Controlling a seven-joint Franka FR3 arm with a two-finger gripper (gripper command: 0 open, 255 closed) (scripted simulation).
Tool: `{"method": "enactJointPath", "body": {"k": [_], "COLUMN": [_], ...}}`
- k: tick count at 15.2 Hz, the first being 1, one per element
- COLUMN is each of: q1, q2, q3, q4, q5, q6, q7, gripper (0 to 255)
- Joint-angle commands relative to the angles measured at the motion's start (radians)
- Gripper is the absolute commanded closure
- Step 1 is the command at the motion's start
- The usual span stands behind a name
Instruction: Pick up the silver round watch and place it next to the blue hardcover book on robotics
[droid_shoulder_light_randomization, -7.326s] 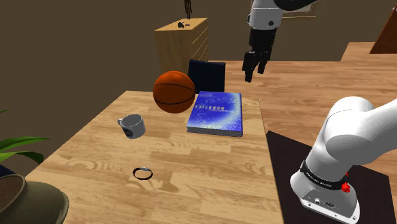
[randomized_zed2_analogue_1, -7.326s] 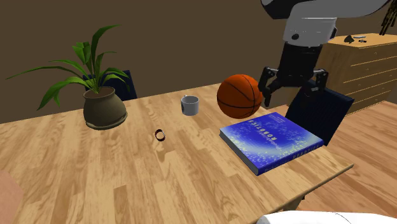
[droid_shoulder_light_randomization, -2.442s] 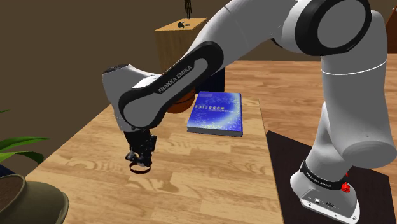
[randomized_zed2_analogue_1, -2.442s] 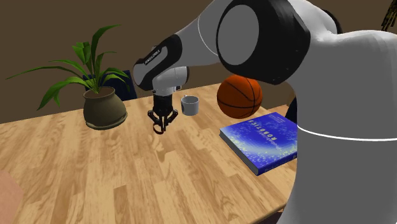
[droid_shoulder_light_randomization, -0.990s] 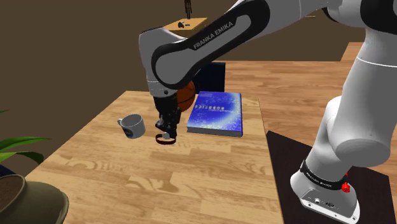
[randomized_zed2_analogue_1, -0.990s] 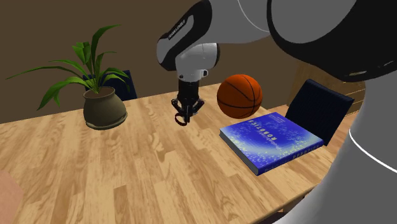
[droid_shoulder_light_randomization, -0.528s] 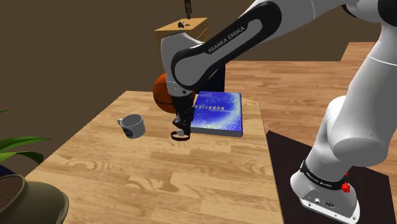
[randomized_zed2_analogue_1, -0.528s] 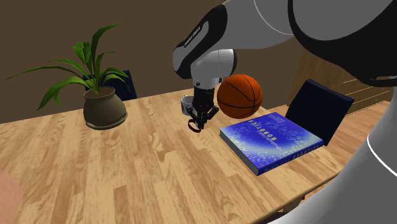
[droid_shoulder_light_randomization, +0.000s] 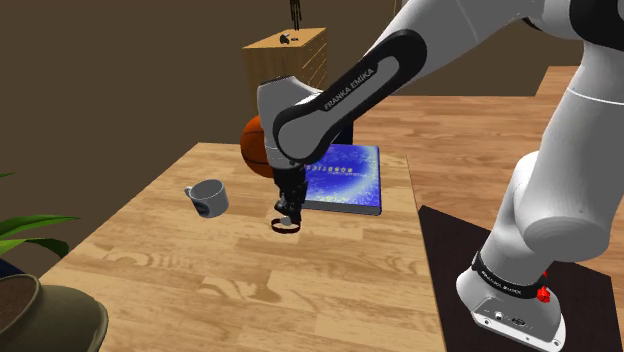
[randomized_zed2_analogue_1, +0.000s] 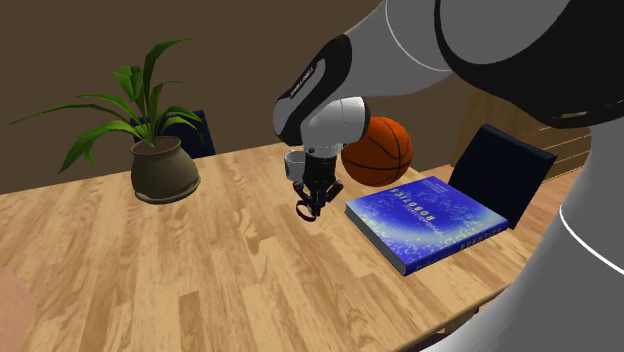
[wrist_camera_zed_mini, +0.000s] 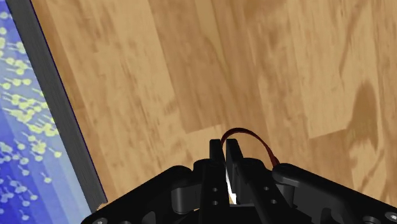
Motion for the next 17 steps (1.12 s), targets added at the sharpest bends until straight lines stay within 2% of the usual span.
{"method": "enactJointPath", "body": {"k": [1,6,14,15,17], "q1": [0.000,0.002,0.002,0.002,0.002], "q2": [0.014,0.059,0.059,0.059,0.059], "q3": [0.000,0.000,0.000,0.000,0.000], "q4": [-0.014,-0.037,-0.037,-0.037,-0.037], "q5": [-0.002,-0.009,-0.009,-0.009,-0.009], "q6": [0.028,0.095,0.095,0.095,0.095], "q7": [-0.002,-0.001,-0.001,-0.001,-0.001], "gripper": [255,255,255,0,0]}}
